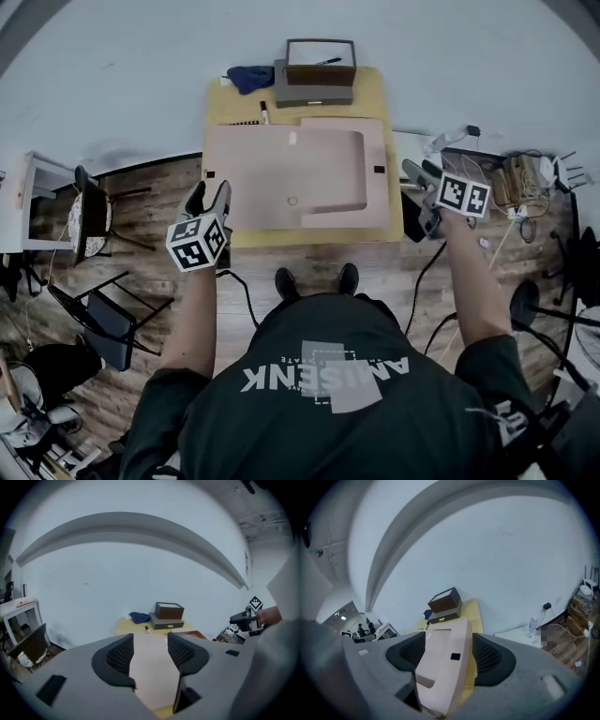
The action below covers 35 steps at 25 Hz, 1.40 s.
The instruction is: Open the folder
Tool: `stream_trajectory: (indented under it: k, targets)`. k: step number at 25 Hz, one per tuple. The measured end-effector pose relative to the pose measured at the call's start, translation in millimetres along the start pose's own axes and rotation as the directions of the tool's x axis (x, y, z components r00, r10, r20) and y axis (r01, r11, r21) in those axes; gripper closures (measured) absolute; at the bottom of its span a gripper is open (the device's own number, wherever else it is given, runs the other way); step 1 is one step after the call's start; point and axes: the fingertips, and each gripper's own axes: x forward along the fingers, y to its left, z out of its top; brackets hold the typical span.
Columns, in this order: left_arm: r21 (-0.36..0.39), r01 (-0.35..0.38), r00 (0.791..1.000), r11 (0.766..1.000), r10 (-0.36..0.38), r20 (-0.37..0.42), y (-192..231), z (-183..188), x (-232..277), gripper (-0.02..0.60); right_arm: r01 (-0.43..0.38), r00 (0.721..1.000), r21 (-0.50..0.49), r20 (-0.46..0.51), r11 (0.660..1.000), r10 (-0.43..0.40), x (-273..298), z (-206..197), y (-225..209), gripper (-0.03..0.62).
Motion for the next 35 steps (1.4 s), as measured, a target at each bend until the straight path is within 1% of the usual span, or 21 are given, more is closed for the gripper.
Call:
stream_trajectory:
  k: [2, 5, 7, 9, 11, 14, 15, 18, 20, 22, 23, 25, 28, 30, 31, 32, 34, 35]
  targets:
    - [0.04, 0.055, 0.998, 0.998, -0.056, 0.028, -26, 21, -1, 0.353, -0.016, 1.0, -0.061, 0.024, 0.998, 0.018, -12, 15, 14, 0.289]
    - [0.123, 0.1, 0.994, 0.987, -0.106, 0.038, -59, 52, -8, 0.353, -0.063, 0.995, -0.173, 0.06, 0.983, 0.074, -27, 42, 47, 0.289]
    - [0.183, 0.136, 0.986, 0.974, -0.151, 0.071, -83, 83, -8, 0.353, -0.064, 0.99, -0.231, 0.105, 0.971, 0.091, -41, 64, 65, 0.289]
    - [0.213, 0.163, 0.975, 0.963, -0.19, 0.113, -104, 108, -11, 0.353, -0.057, 0.985, -0.268, 0.145, 0.962, 0.099, -57, 80, 79, 0.289]
    - [0.244, 0.164, 0.97, 0.956, -0.202, 0.138, -118, 128, -15, 0.353, -0.063, 0.979, -0.291, 0.167, 0.955, 0.116, -70, 91, 93, 0.289]
    - [0.294, 0.133, 0.972, 0.946, -0.183, 0.148, -129, 155, -14, 0.358, -0.075, 0.967, -0.322, 0.208, 0.944, 0.148, -86, 112, 115, 0.289]
    - [0.294, 0.135, 0.97, 0.946, -0.188, 0.157, -134, 165, -14, 0.365, -0.069, 0.961, -0.334, 0.23, 0.94, 0.152, -91, 120, 121, 0.29]
    - [0.27, 0.165, 0.953, 0.949, -0.224, 0.204, -148, 190, -18, 0.365, -0.032, 0.948, -0.375, 0.281, 0.926, 0.147, -106, 139, 133, 0.29]
    - [0.263, 0.151, 0.944, 0.953, -0.217, 0.247, -152, 203, -23, 0.381, -0.027, 0.942, -0.393, 0.297, 0.919, 0.154, -112, 145, 140, 0.29]
    - [0.248, 0.1, 0.933, 0.964, -0.177, 0.313, -149, 216, -30, 0.456, -0.031, 0.938, -0.398, 0.306, 0.917, 0.165, -116, 149, 145, 0.29]
    - [0.241, 0.083, 0.927, 0.967, -0.163, 0.337, -148, 221, -33, 0.469, -0.029, 0.936, -0.399, 0.31, 0.916, 0.165, -117, 151, 146, 0.291]
    - [0.237, 0.097, 0.92, 0.967, -0.178, 0.349, -152, 225, -37, 0.469, -0.018, 0.934, -0.403, 0.319, 0.915, 0.159, -121, 153, 148, 0.315]
    - [0.253, 0.127, 0.918, 0.959, -0.21, 0.336, -160, 227, -39, 0.47, -0.01, 0.931, -0.409, 0.33, 0.913, 0.158, -126, 155, 150, 0.321]
    - [0.253, 0.133, 0.912, 0.958, -0.218, 0.346, -164, 231, -43, 0.497, -0.005, 0.929, -0.419, 0.335, 0.908, 0.16, -129, 157, 154, 0.325]
    - [0.248, 0.141, 0.904, 0.958, -0.227, 0.362, -166, 233, -47, 0.526, 0.002, 0.926, -0.421, 0.344, 0.907, 0.158, -130, 158, 155, 0.33]
    - [0.244, 0.153, 0.892, 0.958, -0.24, 0.384, -168, 236, -51, 0.564, 0.01, 0.921, -0.417, 0.357, 0.909, 0.154, -131, 160, 157, 0.34]
    - [0.229, 0.186, 0.865, 0.956, -0.269, 0.423, -172, 240, -58, 0.578, 0.016, 0.912, -0.4, 0.382, 0.917, 0.15, -133, 164, 160, 0.376]
    - [0.217, 0.206, 0.86, 0.954, -0.283, 0.426, -174, 240, -60, 0.578, 0.015, 0.909, -0.396, 0.388, 0.918, 0.153, -134, 166, 163, 0.41]
